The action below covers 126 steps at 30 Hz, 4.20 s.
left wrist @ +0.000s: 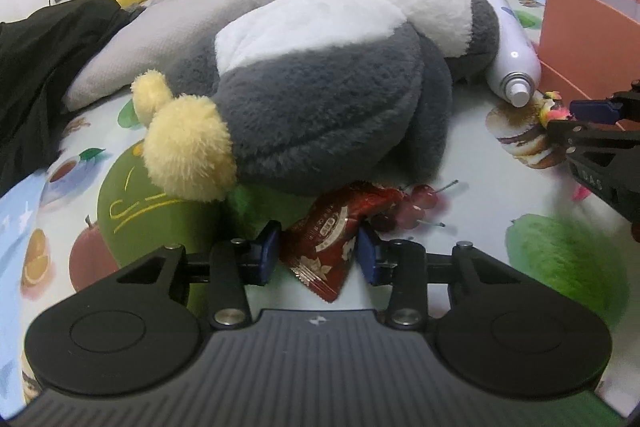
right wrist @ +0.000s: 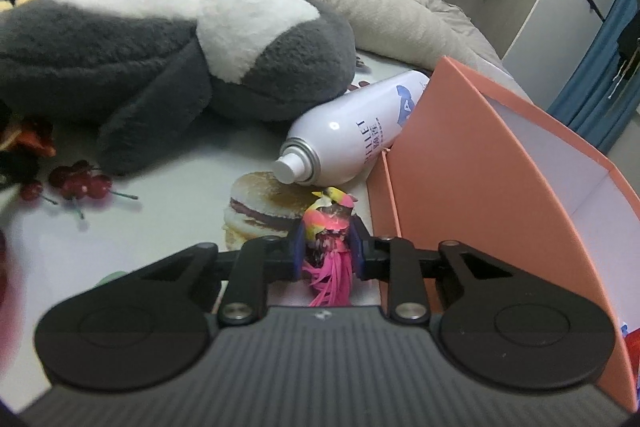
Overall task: Organize soft objects
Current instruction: 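Grasp the pink-feathered bird toy with the right gripper while the left grasps the red snack packet, then lift the bird toy with the right gripper while the left lifts the snack packet, then carry the bird toy and snack packet with both grippers over the pink box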
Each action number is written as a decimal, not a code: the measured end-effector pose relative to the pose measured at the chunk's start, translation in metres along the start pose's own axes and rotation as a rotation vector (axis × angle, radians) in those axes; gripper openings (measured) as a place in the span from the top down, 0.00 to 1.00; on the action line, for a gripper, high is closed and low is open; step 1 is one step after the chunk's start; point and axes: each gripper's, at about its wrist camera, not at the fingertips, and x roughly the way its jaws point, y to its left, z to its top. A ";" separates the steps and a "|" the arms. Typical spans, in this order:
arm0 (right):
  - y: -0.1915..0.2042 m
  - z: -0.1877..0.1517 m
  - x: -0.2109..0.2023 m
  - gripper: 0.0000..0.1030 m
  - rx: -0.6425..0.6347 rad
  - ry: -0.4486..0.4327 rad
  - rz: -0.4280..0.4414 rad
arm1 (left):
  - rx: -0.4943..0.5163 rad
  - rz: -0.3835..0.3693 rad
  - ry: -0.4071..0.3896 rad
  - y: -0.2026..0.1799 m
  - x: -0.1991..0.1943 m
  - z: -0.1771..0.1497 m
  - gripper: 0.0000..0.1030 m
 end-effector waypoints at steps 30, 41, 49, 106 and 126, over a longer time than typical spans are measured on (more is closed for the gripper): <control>-0.014 -0.073 -0.133 0.74 0.033 0.092 0.363 | -0.389 -0.053 0.140 -0.047 -0.109 -0.083 0.55; -0.024 -0.084 -0.138 0.43 0.095 0.128 0.426 | -0.417 -0.093 0.149 -0.044 -0.118 -0.086 0.34; -0.016 -0.089 -0.128 0.52 0.063 0.133 0.490 | -0.398 -0.096 0.171 -0.040 -0.114 -0.089 0.30; -0.092 -0.031 -0.214 0.69 0.230 -0.073 0.428 | -0.316 -0.176 -0.040 -0.062 -0.209 -0.004 0.63; -0.232 0.027 -0.248 0.69 0.324 -0.255 0.228 | -0.198 -0.405 -0.192 -0.148 -0.242 0.149 0.63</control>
